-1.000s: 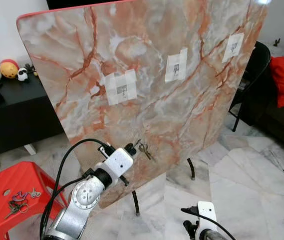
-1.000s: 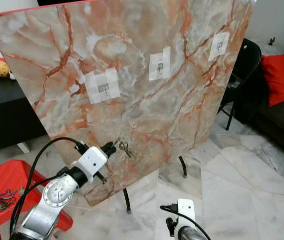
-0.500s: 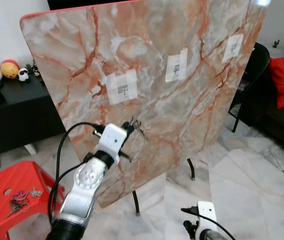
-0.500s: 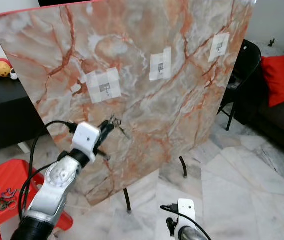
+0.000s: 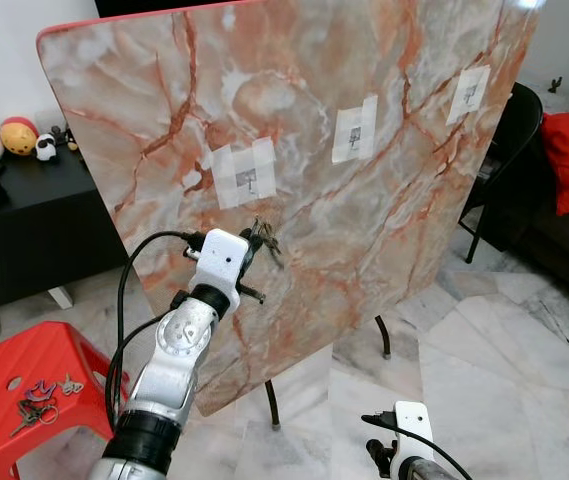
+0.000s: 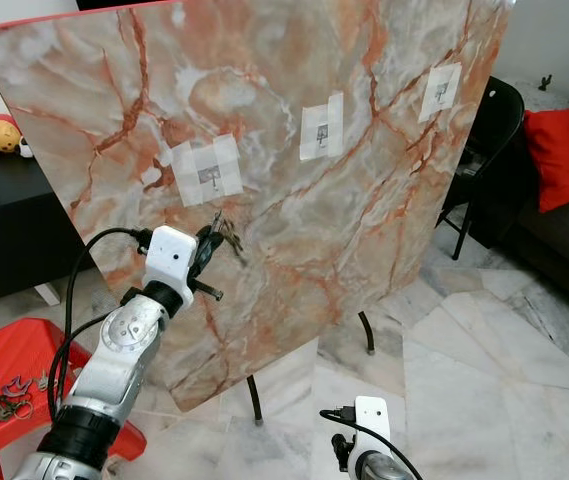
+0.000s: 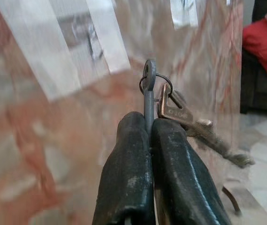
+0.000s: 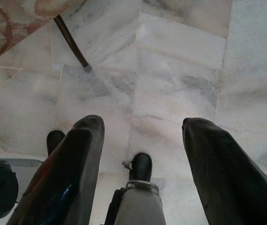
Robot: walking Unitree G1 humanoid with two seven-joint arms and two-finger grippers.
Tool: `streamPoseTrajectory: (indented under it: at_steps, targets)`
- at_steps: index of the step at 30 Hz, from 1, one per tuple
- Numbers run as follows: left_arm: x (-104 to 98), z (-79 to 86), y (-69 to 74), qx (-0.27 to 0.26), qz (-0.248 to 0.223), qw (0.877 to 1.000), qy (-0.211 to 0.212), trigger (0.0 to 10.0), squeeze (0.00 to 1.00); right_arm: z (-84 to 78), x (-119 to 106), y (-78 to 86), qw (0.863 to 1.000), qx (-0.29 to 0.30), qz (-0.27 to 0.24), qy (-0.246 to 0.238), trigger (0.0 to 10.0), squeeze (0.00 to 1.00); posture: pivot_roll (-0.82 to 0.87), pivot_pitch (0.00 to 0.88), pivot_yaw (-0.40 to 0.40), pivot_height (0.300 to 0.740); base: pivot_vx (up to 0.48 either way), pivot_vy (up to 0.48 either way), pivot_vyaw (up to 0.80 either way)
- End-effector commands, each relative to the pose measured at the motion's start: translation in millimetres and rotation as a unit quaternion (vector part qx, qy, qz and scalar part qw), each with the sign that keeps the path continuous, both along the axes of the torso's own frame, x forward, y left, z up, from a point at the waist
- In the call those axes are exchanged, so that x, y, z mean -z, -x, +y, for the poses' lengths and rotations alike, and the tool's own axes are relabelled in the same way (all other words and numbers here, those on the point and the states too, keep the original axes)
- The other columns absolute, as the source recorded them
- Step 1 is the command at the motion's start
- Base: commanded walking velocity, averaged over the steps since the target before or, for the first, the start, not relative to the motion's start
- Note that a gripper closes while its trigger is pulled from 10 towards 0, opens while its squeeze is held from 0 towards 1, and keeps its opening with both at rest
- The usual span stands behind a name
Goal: Hang keys on a hook
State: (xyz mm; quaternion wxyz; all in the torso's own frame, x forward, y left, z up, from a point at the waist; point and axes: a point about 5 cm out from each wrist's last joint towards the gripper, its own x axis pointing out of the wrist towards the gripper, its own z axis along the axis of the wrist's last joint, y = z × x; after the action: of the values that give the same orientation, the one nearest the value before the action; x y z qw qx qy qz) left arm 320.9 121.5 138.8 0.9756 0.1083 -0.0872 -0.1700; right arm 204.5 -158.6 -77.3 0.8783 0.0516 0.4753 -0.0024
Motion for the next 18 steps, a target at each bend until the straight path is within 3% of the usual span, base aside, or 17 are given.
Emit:
streamPoseTrajectory:
  at_steps: [1,14,18]
  targets:
    - [-5.3,-0.3,1.0,0.005,-0.016,1.000,0.000,10.0,0.00,-0.2,-0.2,-0.4,1.000,0.005,0.000,-0.001,10.0,0.00,0.06,0.000,-0.035,0.740,0.000,0.000,0.00]
    - [-2.6,3.8,7.0,0.004,-0.015,1.000,0.011,10.0,0.00,-0.7,0.0,0.0,1.000,0.008,-0.001,-0.002,10.0,0.00,0.05,0.000,-0.035,0.740,0.000,0.000,0.00]
    - [-1.7,3.0,8.9,0.007,-0.015,1.000,0.013,10.0,0.00,-0.5,0.0,0.0,1.000,0.007,-0.001,-0.002,10.0,0.00,0.05,0.000,-0.035,0.740,0.241,0.000,0.00]
